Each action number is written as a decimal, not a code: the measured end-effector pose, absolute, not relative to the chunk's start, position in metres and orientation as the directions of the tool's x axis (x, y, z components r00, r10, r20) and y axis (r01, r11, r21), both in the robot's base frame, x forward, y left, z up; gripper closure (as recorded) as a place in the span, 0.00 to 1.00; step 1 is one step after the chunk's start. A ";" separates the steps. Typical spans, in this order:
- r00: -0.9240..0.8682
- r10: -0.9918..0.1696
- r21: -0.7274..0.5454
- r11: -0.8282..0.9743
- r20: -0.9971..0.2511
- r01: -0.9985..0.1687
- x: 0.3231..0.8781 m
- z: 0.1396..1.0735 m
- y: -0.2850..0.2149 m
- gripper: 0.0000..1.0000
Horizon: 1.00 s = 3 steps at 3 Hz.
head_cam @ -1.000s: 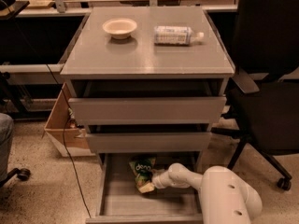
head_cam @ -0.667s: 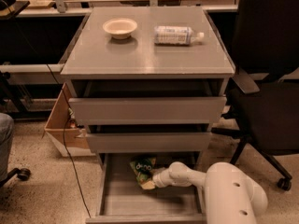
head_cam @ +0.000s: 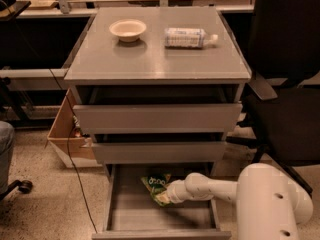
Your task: Pick green rice chip bag from bottom drawer and place on counter
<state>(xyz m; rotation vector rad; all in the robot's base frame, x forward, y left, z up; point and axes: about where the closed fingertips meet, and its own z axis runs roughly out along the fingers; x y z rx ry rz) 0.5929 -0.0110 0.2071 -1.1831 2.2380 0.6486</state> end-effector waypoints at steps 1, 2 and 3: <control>-0.481 -0.626 0.185 0.478 -0.614 -0.859 0.572 0.239 -0.024 1.00; -0.526 -0.648 0.239 0.482 -0.550 -0.843 0.553 0.257 -0.056 1.00; -0.572 -0.654 0.260 0.517 -0.495 -0.816 0.533 0.290 -0.101 1.00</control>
Offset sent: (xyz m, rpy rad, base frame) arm -0.0670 -0.0927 0.0743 -0.0999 0.2306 0.0457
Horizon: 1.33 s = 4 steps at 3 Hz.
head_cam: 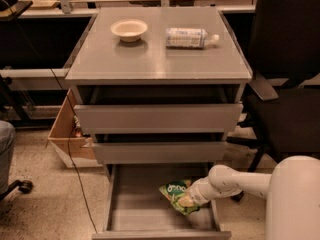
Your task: Pick green rice chip bag from bottom drawer and place on counter
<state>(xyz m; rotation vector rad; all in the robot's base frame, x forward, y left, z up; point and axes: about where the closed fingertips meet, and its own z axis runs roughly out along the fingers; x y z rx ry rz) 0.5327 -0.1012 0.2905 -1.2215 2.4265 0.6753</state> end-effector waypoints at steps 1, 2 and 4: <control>-0.593 -0.657 0.224 0.561 -0.465 -0.797 0.518 0.346 -0.144 1.00; -0.573 -0.659 0.122 0.598 -0.487 -0.792 0.518 0.430 -0.182 1.00; -0.579 -0.667 0.114 0.604 -0.470 -0.789 0.510 0.437 -0.186 1.00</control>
Offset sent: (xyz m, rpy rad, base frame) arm -0.0290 -0.1243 0.2199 -0.1307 -0.1683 -0.1311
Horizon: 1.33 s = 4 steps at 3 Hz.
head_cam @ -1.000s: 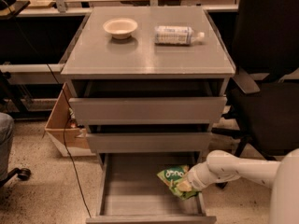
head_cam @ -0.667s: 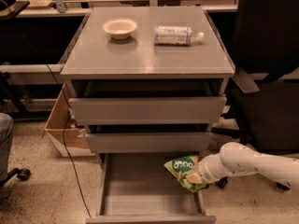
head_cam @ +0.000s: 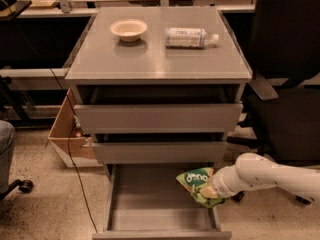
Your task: Pick green rice chip bag from bottom drawer and place on counter
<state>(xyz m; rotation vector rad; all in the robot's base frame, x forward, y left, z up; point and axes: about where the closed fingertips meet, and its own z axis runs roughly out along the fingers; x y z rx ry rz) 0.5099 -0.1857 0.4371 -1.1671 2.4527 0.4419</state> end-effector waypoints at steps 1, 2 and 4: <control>-0.571 -0.684 0.075 0.609 -0.454 -0.789 0.494 0.466 -0.196 1.00; -0.545 -0.704 -0.009 0.616 -0.455 -0.787 0.473 0.519 -0.209 1.00; -0.435 -0.769 -0.275 0.595 -0.469 -0.756 0.457 0.701 -0.233 1.00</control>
Offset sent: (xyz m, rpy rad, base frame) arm -0.0557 -0.0484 0.1878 -0.1875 -0.2254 -0.0182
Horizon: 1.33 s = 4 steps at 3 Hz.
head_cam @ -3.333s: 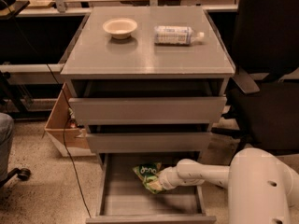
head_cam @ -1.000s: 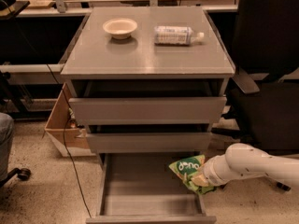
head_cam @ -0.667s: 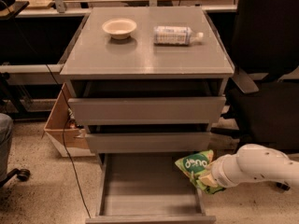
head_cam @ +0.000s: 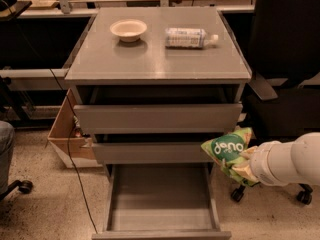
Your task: Pick green rice chip bag from bottom drawer and place on counter
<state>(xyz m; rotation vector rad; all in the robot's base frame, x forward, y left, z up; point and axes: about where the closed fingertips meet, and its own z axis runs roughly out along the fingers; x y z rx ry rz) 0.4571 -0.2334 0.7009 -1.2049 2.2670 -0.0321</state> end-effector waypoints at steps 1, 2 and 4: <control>-0.435 -0.769 -0.275 0.595 -0.469 -0.756 0.457 0.701 -0.233 1.00; -0.400 -0.791 -0.334 0.574 -0.463 -0.748 0.466 0.729 -0.232 1.00; -0.299 -0.853 -0.525 0.504 -0.429 -0.686 0.497 0.841 -0.239 1.00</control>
Offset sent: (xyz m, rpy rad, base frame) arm 0.0231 0.0022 0.0709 -0.0881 -0.1300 0.0342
